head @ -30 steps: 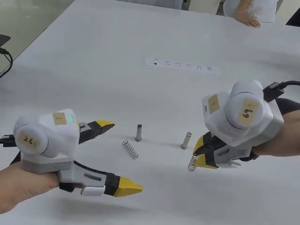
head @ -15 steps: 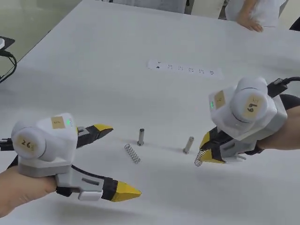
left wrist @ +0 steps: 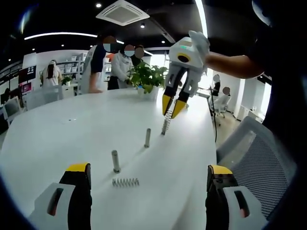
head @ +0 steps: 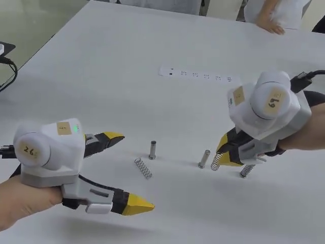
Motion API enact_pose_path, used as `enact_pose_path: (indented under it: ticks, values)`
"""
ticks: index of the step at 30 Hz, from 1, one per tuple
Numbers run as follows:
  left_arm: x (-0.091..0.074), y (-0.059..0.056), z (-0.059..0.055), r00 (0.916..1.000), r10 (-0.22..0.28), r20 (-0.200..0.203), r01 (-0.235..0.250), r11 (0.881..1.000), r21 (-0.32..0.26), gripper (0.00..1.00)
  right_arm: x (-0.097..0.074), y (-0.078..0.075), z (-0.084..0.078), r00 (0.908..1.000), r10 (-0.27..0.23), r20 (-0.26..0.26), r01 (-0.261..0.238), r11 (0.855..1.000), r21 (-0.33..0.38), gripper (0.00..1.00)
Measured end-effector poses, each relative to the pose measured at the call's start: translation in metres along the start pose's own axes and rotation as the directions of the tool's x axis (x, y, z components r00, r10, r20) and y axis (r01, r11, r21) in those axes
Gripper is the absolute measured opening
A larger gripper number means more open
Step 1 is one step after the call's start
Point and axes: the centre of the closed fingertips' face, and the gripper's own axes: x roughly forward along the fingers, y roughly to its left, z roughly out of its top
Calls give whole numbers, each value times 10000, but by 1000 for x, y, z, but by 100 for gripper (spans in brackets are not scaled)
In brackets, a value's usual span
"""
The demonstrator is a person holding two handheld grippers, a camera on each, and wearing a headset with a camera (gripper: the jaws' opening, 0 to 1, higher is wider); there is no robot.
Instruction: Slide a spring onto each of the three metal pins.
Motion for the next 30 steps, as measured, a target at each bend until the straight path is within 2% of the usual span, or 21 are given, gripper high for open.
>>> enact_pose_path:
  ticks: [9,18,30]
  values:
    - [1,1,4,9999,-123,-42,123,9998,153,98,1,-8,2,9999,-93,68,93,9999,48,7]
    - [1,4,2,9993,-253,-270,262,9991,323,98,3,-18,3,9997,-239,67,238,9997,76,7]
    - [0,8,0,9995,-183,-253,190,9995,270,98,6,-26,6,9992,-357,153,356,9994,53,7]
